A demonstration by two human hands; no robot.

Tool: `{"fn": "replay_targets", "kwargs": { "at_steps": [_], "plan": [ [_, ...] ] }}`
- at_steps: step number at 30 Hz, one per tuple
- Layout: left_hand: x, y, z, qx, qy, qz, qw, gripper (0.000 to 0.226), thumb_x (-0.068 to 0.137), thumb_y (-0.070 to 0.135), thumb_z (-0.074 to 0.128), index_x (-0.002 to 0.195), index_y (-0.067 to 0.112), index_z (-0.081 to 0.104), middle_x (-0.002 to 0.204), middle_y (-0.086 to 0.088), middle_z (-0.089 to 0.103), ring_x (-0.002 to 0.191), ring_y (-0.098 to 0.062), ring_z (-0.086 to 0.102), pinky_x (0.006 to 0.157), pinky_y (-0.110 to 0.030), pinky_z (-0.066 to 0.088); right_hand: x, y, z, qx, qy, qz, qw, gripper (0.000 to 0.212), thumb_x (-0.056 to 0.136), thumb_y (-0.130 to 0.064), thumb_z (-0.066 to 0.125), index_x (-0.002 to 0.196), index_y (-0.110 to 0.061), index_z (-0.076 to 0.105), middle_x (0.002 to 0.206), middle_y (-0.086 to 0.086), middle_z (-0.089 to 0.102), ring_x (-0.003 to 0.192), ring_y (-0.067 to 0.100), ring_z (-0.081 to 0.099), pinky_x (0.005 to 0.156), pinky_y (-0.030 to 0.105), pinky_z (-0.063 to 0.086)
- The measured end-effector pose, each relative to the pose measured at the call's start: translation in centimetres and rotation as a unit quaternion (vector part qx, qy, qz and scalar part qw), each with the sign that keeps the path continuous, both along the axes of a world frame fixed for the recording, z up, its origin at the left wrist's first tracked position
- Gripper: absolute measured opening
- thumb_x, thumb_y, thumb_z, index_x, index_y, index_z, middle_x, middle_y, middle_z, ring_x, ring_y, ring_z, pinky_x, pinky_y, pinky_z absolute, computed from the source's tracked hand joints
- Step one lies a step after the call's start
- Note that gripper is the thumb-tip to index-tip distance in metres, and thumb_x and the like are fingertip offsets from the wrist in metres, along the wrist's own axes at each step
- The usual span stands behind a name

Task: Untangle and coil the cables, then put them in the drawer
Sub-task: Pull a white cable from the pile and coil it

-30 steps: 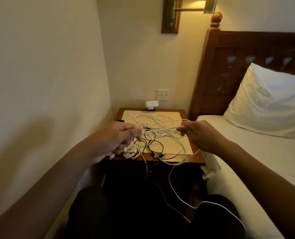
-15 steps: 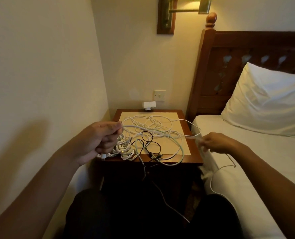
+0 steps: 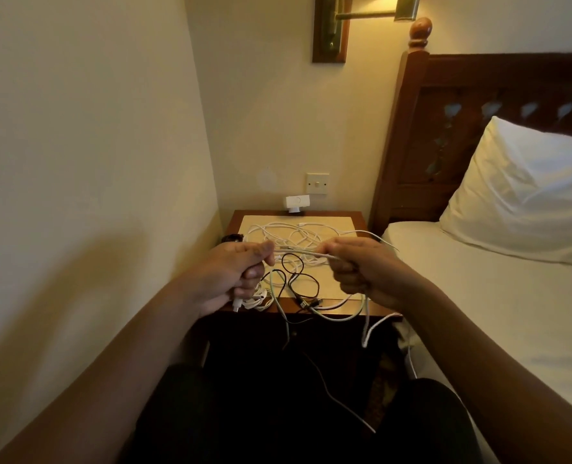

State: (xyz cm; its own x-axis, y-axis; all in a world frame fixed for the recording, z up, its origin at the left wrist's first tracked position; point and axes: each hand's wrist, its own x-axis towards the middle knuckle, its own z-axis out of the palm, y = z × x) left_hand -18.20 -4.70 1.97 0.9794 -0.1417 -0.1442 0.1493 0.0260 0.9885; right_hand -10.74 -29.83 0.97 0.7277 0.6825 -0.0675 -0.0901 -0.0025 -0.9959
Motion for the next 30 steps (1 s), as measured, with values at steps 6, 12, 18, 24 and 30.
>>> {"fn": "replay_targets", "kwargs": {
  "at_steps": [6, 12, 18, 24, 30],
  "plan": [
    [-1.7, -0.1, 0.9, -0.119, 0.021, -0.174, 0.977, 0.022, 0.107, 0.023, 0.047, 0.102, 0.006, 0.06, 0.065, 0.001, 0.04, 0.05, -0.006, 0.033, 0.046, -0.019, 0.033, 1.9, -2.2, -2.4, -0.189, -0.215, -0.131, 0.949, 0.021, 0.103, -0.028, 0.06, 0.103, -0.018, 0.078, 0.071, -0.014, 0.065, 0.061, 0.003, 0.054, 0.056, 0.014, 0.037],
    [0.1, -4.1, 2.5, -0.255, -0.111, -0.048, 0.959, 0.028, 0.101, 0.011, 0.047, 0.123, 0.002, 0.062, 0.077, -0.003, 0.063, 0.058, -0.01, 0.054, 0.059, -0.025, 0.054, -2.2, 0.1, -3.4, -0.302, -0.264, -0.052, 0.914, 0.028, 0.109, -0.031, 0.046, 0.103, -0.03, 0.074, 0.108, -0.014, 0.069, 0.097, 0.005, 0.061, 0.081, 0.028, 0.047],
    [3.0, -3.6, -0.5, 0.048, -0.178, 0.065, 0.981, 0.038, 0.109, 0.01, 0.04, 0.145, 0.014, 0.051, 0.107, -0.012, 0.076, 0.09, -0.028, 0.073, 0.085, -0.035, 0.06, -8.8, 2.5, 0.5, -0.338, -0.391, 0.016, 0.856, 0.024, 0.108, -0.036, 0.046, 0.105, -0.025, 0.067, 0.087, -0.004, 0.068, 0.078, 0.011, 0.064, 0.071, 0.035, 0.055],
    [0.7, -2.5, -2.4, 0.169, -0.129, -0.122, 0.97, 0.035, 0.111, 0.024, 0.035, 0.122, 0.014, 0.067, 0.096, -0.017, 0.071, 0.077, -0.031, 0.066, 0.075, -0.035, 0.054, -5.1, 0.6, 5.4, -0.282, -0.456, -0.14, 0.832, 0.017, 0.103, -0.033, 0.06, 0.1, -0.029, 0.075, 0.081, -0.015, 0.069, 0.067, -0.004, 0.059, 0.057, 0.012, 0.037],
    [-1.2, -2.9, -0.6, -0.088, -0.132, -0.136, 0.978, 0.039, 0.108, 0.024, 0.042, 0.127, -0.002, 0.064, 0.072, -0.009, 0.058, 0.056, -0.016, 0.05, 0.057, -0.024, 0.044, -1.7, 0.1, 1.4, -0.279, -0.414, -0.164, 0.851, 0.023, 0.107, -0.034, 0.052, 0.108, -0.028, 0.074, 0.082, -0.014, 0.065, 0.068, 0.0, 0.058, 0.061, 0.026, 0.04]
  ]
}}
